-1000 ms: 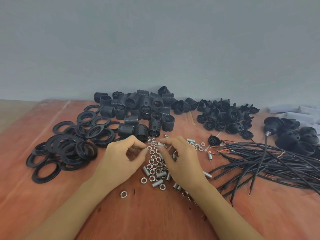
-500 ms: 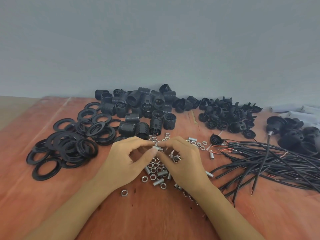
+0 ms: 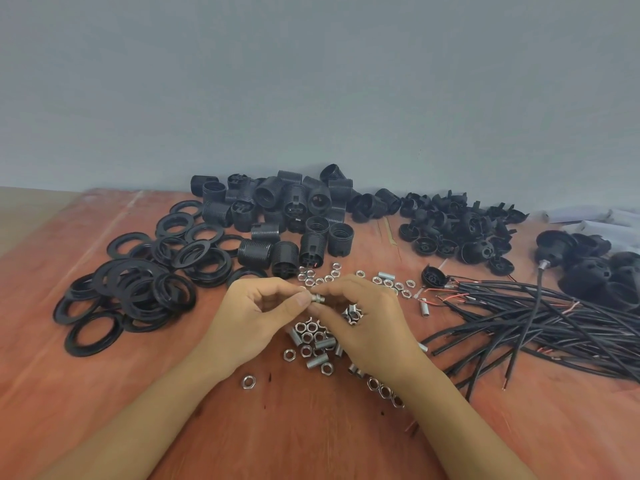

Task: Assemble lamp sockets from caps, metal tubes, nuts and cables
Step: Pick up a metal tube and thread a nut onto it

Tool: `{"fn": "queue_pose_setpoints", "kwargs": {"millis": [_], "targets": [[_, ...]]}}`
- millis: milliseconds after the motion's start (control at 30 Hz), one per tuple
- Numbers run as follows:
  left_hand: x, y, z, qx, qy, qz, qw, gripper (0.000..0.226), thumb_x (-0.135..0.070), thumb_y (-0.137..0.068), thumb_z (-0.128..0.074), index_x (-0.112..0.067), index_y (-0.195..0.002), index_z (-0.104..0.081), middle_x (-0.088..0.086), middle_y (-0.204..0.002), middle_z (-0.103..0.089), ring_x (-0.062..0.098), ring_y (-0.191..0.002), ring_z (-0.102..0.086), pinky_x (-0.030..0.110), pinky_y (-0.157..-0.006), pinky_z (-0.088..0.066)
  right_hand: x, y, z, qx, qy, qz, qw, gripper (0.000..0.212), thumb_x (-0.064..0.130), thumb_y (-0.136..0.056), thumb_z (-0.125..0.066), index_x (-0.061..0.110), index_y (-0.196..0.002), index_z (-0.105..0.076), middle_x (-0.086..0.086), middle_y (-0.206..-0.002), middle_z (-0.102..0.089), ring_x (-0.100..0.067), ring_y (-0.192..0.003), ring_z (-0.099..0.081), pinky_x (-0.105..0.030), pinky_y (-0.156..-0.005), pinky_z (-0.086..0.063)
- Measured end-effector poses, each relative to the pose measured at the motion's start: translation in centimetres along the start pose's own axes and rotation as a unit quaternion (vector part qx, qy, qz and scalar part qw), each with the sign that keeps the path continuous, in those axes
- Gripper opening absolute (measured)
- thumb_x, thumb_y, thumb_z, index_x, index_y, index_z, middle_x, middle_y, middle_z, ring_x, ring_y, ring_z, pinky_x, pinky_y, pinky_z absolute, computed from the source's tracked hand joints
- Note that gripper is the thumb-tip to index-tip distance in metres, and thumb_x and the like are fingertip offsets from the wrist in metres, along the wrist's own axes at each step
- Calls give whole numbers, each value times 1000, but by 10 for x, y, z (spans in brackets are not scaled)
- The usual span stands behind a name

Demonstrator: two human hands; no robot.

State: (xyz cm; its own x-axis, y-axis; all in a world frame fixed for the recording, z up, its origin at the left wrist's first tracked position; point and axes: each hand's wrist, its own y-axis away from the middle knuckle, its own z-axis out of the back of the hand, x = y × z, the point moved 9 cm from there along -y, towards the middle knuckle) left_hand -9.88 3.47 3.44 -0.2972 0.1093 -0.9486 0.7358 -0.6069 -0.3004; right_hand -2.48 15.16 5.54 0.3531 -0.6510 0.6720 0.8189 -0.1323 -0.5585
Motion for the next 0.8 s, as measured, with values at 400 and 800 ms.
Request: {"fn": "queue_pose_setpoints", "kwargs": {"millis": [400, 800], "targets": [[-7, 4, -4, 8, -116, -43, 992, 53, -44, -95, -41, 0, -69, -57, 12, -58, -52, 29, -55, -52, 38, -54, -43, 13, 1, -4, 5, -8, 53, 999, 16, 23, -89, -71, 15, -104, -72, 8, -88, -67, 1, -81, -60, -13, -76, -46], [-8, 3, 2, -38, -164, -77, 983, 46, -43, -99, -34, -23, -59, -45, -2, -50, -50, 9, -43, -49, 16, -51, -40, -2, 3, -7, 20, -100, -76, 992, 8, 29, -91, -68, 24, -86, -72, 11, -76, -68, -9, -69, -63, -28, -66, -53]]}}
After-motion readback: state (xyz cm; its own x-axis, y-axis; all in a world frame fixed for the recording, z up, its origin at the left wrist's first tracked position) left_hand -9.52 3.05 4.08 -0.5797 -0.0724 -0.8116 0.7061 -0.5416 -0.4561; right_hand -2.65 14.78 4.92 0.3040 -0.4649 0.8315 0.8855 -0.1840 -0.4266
